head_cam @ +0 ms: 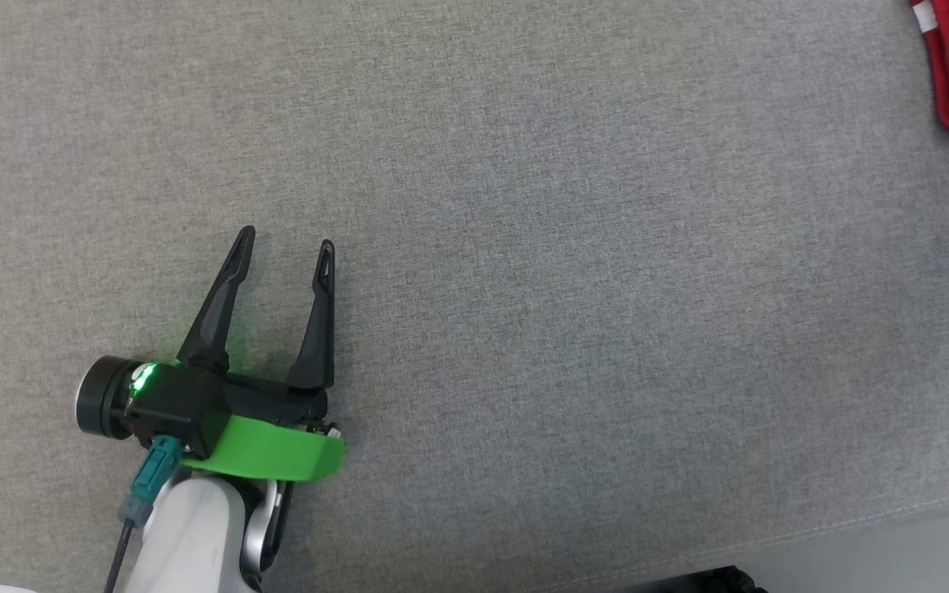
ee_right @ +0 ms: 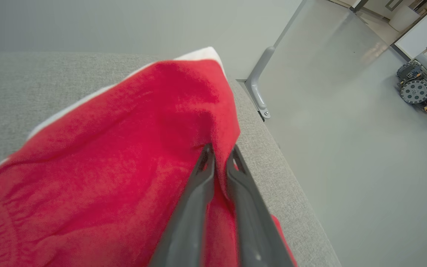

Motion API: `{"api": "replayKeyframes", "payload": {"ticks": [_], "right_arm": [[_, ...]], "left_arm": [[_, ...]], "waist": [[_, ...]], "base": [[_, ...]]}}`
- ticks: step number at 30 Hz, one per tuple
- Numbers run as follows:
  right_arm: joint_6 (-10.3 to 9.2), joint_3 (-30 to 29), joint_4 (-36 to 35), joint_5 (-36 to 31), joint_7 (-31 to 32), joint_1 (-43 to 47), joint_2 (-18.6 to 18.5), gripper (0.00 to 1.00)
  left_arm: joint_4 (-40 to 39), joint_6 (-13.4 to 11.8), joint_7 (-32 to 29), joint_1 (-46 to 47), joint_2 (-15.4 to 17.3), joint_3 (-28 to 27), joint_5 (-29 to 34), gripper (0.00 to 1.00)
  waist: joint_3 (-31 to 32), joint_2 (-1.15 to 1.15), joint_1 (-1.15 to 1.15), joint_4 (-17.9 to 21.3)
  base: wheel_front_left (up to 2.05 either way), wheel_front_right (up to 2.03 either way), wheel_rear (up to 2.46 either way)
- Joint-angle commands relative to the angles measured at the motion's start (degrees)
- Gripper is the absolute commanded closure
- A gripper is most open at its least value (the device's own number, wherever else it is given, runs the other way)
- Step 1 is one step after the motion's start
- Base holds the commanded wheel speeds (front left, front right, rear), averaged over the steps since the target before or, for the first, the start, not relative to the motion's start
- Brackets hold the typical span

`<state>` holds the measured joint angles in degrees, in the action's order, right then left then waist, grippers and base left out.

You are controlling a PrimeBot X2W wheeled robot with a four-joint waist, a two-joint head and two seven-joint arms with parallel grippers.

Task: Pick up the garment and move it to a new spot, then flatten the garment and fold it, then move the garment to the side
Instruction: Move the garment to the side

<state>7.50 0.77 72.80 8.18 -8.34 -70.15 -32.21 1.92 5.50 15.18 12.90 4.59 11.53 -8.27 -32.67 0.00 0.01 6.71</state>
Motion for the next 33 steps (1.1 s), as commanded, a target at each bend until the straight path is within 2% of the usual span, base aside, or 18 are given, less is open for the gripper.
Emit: {"api": "replayKeyframes", "payload": {"ticks": [1,5,10,15,20,23,33], "right_arm": [[-0.03,-0.9,0.3,-1.2,-1.0,0.0,0.4,0.00],[-0.03,-3.4,0.7,-4.9,-3.2,1.0,1.4,0.00],[-0.03,-5.3,-0.1,-8.3,-5.4,1.7,5.1,0.00],[-0.02,-4.2,-3.2,-9.8,-6.6,3.0,9.7,0.00],[-0.03,-1.4,-8.9,-7.7,-6.9,5.8,14.3,0.00],[-0.03,0.4,-13.3,-5.6,-6.9,9.3,15.8,0.00],[-0.02,4.6,-28.7,1.7,-6.9,27.4,20.8,0.00]], "left_arm": [[0.0,-0.1,-0.1,0.9,0.5,0.1,0.3,0.00],[0.3,-0.4,-0.1,1.1,0.6,0.0,0.2,0.00],[0.9,-0.6,-0.1,1.1,0.4,-0.3,-0.6,0.00],[1.8,-0.8,-0.1,1.4,0.1,-1.1,-1.3,0.00],[3.4,-1.4,-0.1,1.2,-0.4,-2.8,-2.6,0.00],[4.6,-1.6,-0.1,0.2,-0.8,-3.6,-3.5,0.00],[9.1,-3.0,-0.1,-4.9,-1.6,-6.3,-7.0,0.00]], "waist": [[0.0,0.00,-0.01,0.2],[0.4,0.00,-0.01,0.7],[2.1,0.00,-0.01,1.4],[4.9,0.00,-0.01,1.3],[9.2,0.00,-0.01,0.6],[12.4,0.00,-0.01,-0.2],[23.4,0.00,-0.01,-3.7]], "base": [[0.00,0.00,0.00],[0.00,0.00,0.00],[0.00,0.00,0.00],[0.00,0.00,0.00],[0.00,0.00,0.00],[0.00,0.00,0.00],[0.00,0.00,0.00]]}}
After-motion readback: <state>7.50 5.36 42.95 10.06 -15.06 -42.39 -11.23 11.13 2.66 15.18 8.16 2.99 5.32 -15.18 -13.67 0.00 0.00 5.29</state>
